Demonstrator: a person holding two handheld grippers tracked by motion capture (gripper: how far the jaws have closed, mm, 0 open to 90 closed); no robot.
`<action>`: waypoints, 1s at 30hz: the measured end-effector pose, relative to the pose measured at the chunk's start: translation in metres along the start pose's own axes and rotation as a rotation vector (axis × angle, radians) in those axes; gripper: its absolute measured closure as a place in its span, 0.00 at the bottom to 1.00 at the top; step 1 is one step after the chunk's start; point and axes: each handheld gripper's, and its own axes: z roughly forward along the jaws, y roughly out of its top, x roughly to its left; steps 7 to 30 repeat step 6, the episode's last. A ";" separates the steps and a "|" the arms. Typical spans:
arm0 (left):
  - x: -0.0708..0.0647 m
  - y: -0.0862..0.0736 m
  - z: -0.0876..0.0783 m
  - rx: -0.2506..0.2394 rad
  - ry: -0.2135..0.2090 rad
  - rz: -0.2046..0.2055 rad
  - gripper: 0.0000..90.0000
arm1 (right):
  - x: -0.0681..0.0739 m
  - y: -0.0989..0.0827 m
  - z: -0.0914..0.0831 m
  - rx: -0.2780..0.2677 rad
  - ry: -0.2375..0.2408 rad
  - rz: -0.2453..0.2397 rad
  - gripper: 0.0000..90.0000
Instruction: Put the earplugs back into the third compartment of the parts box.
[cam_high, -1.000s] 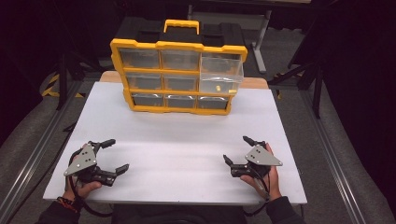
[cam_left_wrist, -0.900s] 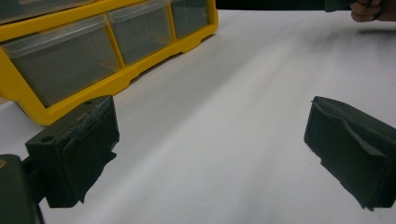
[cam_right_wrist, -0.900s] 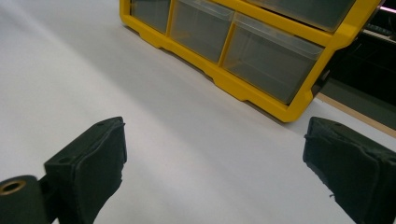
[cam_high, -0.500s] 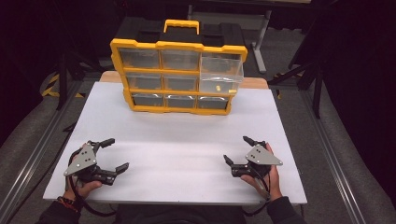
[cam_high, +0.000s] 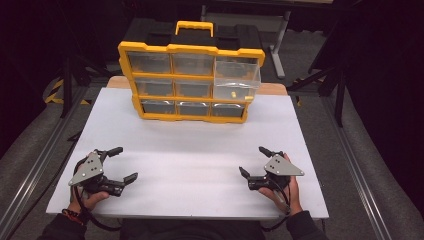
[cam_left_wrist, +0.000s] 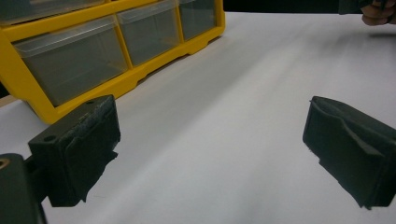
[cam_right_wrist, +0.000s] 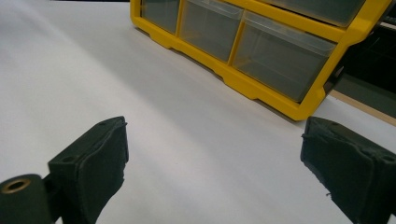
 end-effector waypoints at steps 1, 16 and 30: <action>0.000 0.000 0.000 0.000 0.000 0.000 0.05 | 0.000 0.000 0.000 0.000 0.000 0.000 0.10; 0.007 -0.005 0.000 -0.003 0.013 -0.026 0.05 | -0.001 -0.001 0.005 0.016 0.002 0.014 0.10; 0.007 -0.005 0.000 -0.003 0.013 -0.026 0.05 | -0.001 -0.001 0.005 0.016 0.002 0.014 0.10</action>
